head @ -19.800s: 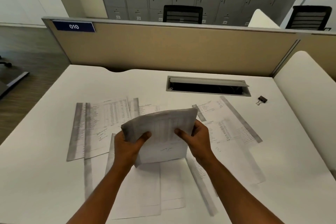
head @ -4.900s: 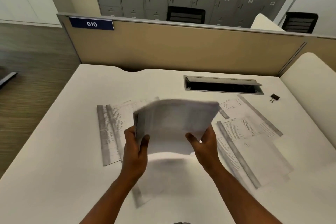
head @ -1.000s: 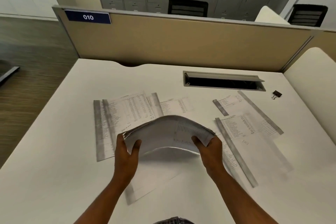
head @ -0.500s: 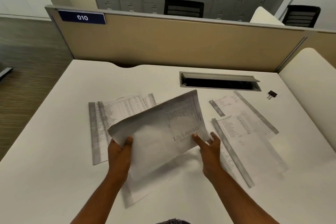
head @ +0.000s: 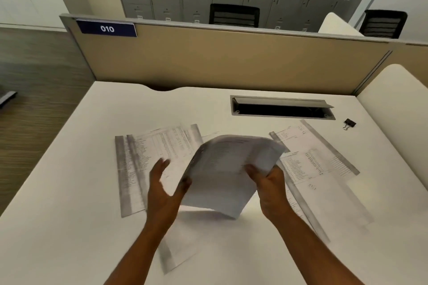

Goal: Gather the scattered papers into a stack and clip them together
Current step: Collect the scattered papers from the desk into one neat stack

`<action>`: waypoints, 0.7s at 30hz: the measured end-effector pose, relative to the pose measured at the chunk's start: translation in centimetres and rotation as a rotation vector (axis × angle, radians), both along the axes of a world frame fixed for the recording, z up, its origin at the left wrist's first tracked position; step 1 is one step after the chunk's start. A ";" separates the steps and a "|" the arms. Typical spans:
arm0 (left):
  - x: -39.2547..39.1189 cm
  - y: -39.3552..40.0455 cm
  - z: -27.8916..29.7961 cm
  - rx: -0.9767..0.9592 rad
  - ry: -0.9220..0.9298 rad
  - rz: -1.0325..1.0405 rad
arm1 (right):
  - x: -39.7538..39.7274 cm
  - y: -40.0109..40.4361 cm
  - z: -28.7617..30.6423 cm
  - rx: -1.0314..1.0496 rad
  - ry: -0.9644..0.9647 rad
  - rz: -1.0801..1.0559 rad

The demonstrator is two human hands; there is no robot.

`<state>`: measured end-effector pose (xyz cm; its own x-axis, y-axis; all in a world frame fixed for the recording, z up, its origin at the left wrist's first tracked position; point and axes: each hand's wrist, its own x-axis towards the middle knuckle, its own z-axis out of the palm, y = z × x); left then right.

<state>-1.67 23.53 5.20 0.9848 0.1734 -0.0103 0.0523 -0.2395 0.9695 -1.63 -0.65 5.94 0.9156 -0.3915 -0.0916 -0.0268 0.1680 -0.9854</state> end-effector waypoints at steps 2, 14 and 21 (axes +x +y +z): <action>0.8 -1.1 2.0 0.068 -0.097 -0.137 | 0.0 0.1 0.9 -0.098 -0.037 0.041; -0.1 -2.2 2.9 -0.070 -0.276 -0.032 | -2.1 1.9 1.5 -0.263 -0.133 -0.017; -0.2 -2.7 -0.8 0.045 -0.049 -0.132 | -2.5 1.9 -2.8 -0.353 0.080 0.012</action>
<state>-1.86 20.86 4.40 0.9982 0.0415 0.0428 -0.0293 -0.2843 0.9583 -4.08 1.21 3.16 0.9156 -0.4013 -0.0240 -0.1058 -0.1830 -0.9774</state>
